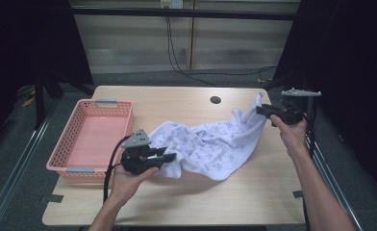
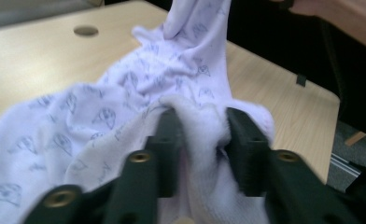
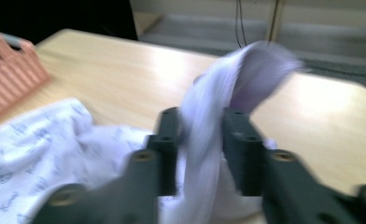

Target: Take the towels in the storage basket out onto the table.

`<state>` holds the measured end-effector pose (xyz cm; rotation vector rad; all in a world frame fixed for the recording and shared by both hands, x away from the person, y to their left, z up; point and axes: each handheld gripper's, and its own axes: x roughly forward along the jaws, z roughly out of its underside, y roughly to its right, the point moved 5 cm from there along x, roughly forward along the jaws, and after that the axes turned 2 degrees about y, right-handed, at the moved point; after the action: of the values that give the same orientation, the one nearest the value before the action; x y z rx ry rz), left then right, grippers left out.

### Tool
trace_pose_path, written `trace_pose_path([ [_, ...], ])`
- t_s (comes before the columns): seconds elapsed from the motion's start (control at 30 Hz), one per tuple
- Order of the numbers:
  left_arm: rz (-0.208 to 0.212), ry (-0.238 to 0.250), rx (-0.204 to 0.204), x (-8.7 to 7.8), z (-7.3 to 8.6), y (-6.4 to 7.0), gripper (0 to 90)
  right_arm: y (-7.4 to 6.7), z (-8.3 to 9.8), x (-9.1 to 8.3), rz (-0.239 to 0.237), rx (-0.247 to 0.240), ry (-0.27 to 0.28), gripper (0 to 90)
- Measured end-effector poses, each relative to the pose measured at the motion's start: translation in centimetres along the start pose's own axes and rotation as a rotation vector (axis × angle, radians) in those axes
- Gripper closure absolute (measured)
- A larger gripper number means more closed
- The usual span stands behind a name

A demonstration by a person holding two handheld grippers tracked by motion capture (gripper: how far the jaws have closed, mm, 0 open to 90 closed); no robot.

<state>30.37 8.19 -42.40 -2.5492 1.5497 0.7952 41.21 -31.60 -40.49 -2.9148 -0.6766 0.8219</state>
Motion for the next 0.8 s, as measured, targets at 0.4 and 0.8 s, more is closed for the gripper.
trace_pose_path([
  [0.4,0.024,-0.129,-0.062,1.6,5.0,-1.2,51.5,-3.9,6.5,-2.0,-0.09,-0.055,-0.065,44.7],
  [0.8,0.019,-0.297,-0.086,5.2,9.2,-2.6,84.3,-13.0,10.8,-0.8,-0.322,-0.119,-0.133,42.4],
])
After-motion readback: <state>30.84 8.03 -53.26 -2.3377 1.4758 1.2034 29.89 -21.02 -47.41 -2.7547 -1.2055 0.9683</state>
